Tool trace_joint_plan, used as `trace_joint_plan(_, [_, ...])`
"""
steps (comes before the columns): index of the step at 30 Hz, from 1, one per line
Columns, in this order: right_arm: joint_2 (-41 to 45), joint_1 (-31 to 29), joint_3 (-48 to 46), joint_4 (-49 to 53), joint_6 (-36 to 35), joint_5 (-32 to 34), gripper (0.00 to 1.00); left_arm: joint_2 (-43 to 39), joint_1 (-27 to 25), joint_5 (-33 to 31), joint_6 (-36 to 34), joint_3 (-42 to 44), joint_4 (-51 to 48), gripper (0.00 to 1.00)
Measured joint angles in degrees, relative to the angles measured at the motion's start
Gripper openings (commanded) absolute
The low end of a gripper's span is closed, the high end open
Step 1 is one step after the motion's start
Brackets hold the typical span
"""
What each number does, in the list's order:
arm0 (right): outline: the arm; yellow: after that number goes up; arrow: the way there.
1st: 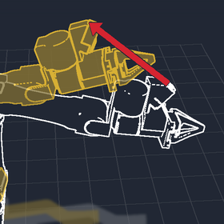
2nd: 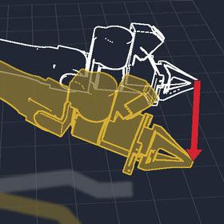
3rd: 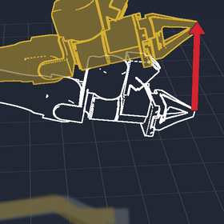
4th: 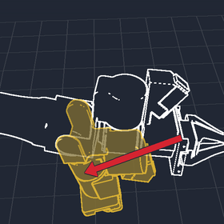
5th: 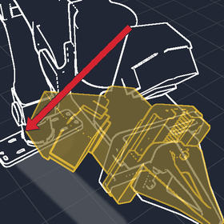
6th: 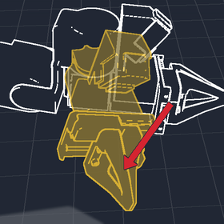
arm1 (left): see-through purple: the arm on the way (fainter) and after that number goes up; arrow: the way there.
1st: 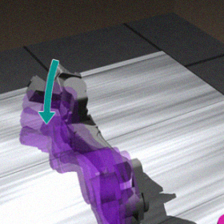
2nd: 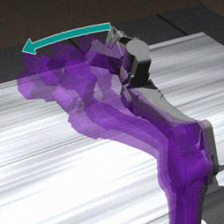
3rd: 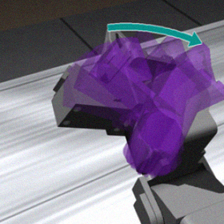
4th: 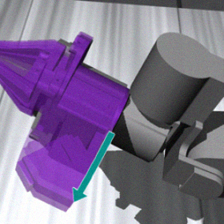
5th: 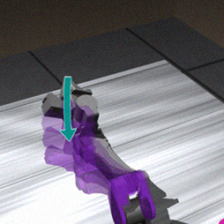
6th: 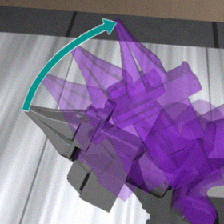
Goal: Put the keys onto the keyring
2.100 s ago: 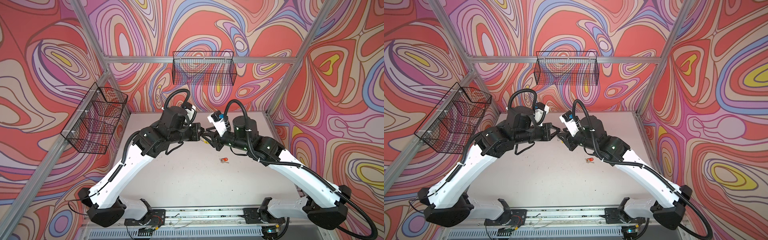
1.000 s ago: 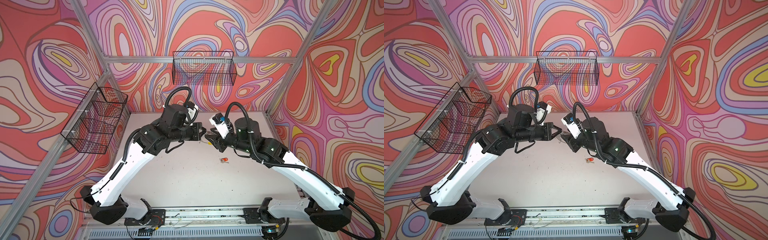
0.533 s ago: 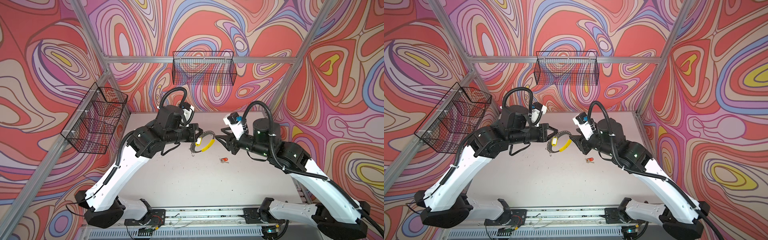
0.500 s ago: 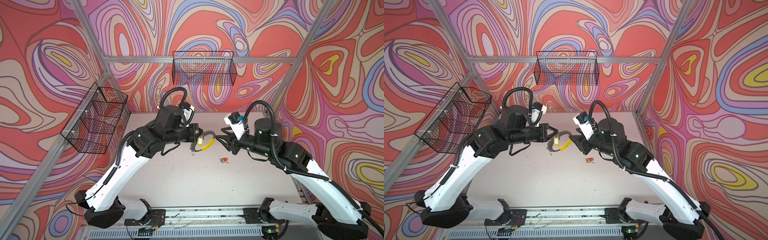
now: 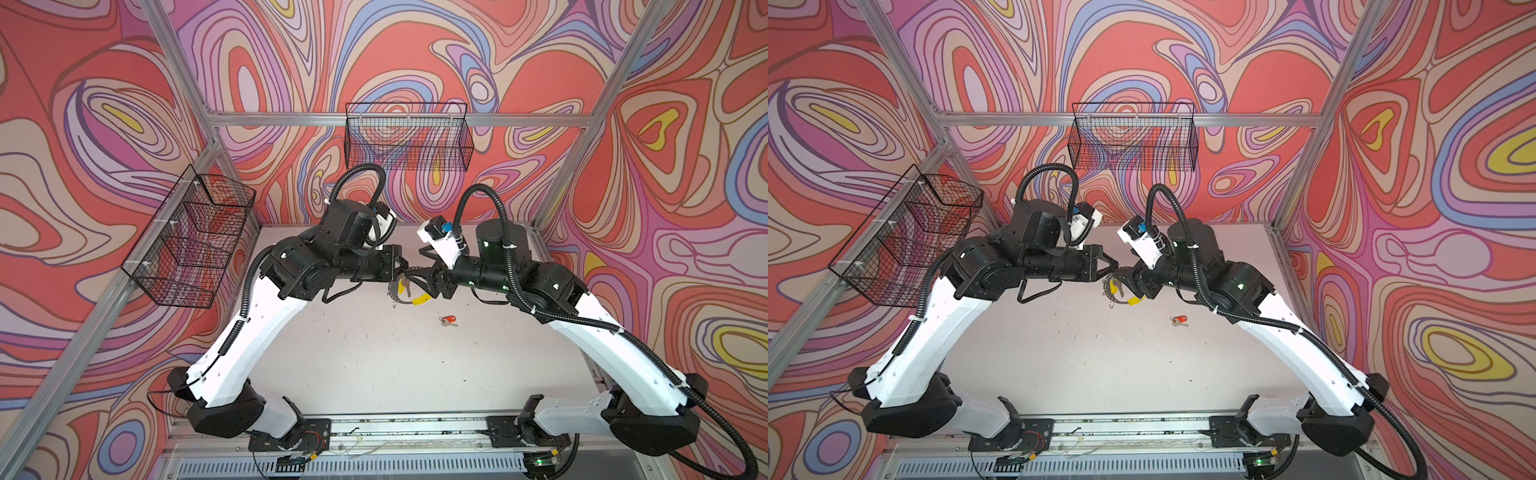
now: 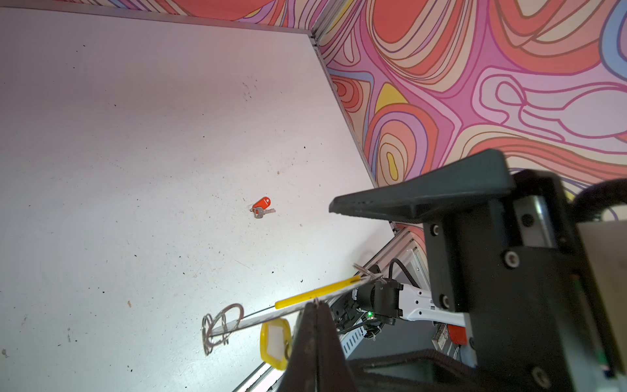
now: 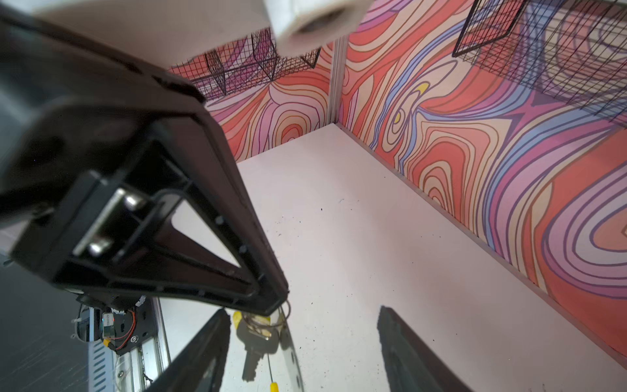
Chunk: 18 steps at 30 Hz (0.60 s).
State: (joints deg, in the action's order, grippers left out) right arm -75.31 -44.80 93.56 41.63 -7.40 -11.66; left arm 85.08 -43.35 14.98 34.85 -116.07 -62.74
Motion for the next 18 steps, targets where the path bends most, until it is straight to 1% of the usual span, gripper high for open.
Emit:
trace_joint_plan(6, [-1.0, 0.0, -0.7, -0.5, -1.0, -1.3, 0.73, 1.4, 0.0, 0.4, -0.3, -1.9, -2.5, 0.00])
trace_joint_plan(12, [-0.4, -0.1, -6.4, -4.8, -0.1, -2.1, 0.72, 2.7, -0.1, 1.0, 0.3, -3.2, -3.3, 0.00])
trace_joint_plan(14, [-0.3, -0.2, -8.1, -6.5, 0.5, -2.1, 0.69, 2.9, -0.1, 1.0, 0.8, -3.2, -3.3, 0.00])
trace_joint_plan(18, [0.3, -0.3, -10.0, -8.8, 1.4, -1.0, 0.58, 2.9, -0.1, 1.1, 1.4, -3.2, -3.3, 0.00])
